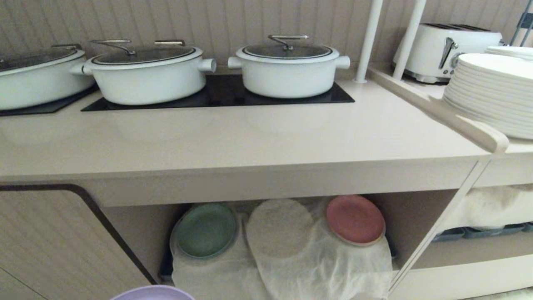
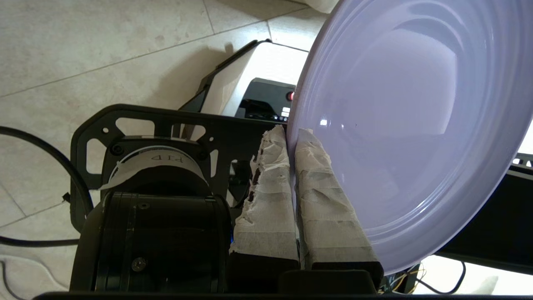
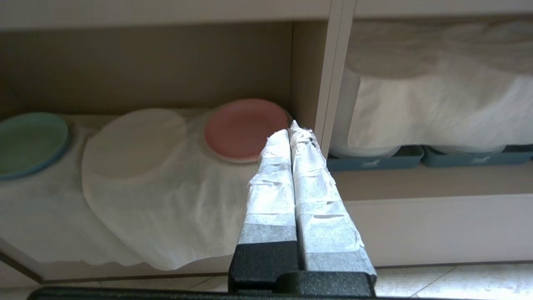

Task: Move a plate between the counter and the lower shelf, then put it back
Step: Put the plate in the cupboard

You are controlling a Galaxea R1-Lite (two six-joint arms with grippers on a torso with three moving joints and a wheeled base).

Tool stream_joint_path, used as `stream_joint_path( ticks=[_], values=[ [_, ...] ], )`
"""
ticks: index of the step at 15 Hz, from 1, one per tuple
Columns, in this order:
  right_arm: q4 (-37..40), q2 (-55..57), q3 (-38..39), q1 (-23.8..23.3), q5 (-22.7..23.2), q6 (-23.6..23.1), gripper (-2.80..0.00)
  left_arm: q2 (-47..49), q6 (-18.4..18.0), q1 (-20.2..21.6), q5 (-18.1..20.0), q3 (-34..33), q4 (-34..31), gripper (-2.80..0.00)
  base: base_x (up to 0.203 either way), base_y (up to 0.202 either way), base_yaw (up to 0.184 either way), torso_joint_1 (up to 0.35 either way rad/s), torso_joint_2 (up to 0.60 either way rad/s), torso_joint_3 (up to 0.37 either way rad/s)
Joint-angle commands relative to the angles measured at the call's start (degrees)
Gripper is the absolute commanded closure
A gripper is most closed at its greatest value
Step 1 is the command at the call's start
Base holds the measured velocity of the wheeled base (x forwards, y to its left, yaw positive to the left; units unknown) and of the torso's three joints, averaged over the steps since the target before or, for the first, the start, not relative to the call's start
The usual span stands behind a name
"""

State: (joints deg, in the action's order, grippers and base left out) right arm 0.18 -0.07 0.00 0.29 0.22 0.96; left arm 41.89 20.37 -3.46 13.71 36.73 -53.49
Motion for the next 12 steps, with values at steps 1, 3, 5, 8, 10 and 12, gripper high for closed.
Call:
stream_joint_path(
  ticks=[1,3,5,8,10,12],
  values=[
    [0.0,0.1,0.0,0.0,0.0,0.0,0.0,0.2,0.2,-0.1,0.1,0.0,-0.3,0.0,0.0,0.0,0.0,-0.214,0.52,0.29],
    [0.0,0.1,0.0,0.1,0.0,0.0,0.0,0.3,0.2,-0.1,0.1,0.0,-0.3,0.0,0.0,0.0,0.0,-0.211,0.5,0.284],
    [0.1,0.1,0.0,0.1,0.0,0.0,0.0,0.3,0.2,-0.1,0.2,-0.1,-0.3,0.0,0.0,0.0,0.0,-0.204,0.49,0.286],
    [0.0,0.1,0.0,0.0,0.0,0.0,0.0,0.3,0.2,-0.2,0.2,-0.1,-0.3,0.0,0.0,0.0,0.0,-0.191,0.48,0.284],
    [0.0,0.1,0.0,0.1,0.0,0.0,0.0,0.3,0.2,-0.1,0.2,-0.1,-0.3,0.0,0.0,0.0,0.0,-0.174,0.47,0.29],
    [0.0,0.1,0.0,0.1,0.0,0.0,0.0,0.3,0.2,-0.2,0.2,-0.1,-0.3,0.0,0.0,0.0,0.0,-0.162,0.46,0.295]
  ],
)
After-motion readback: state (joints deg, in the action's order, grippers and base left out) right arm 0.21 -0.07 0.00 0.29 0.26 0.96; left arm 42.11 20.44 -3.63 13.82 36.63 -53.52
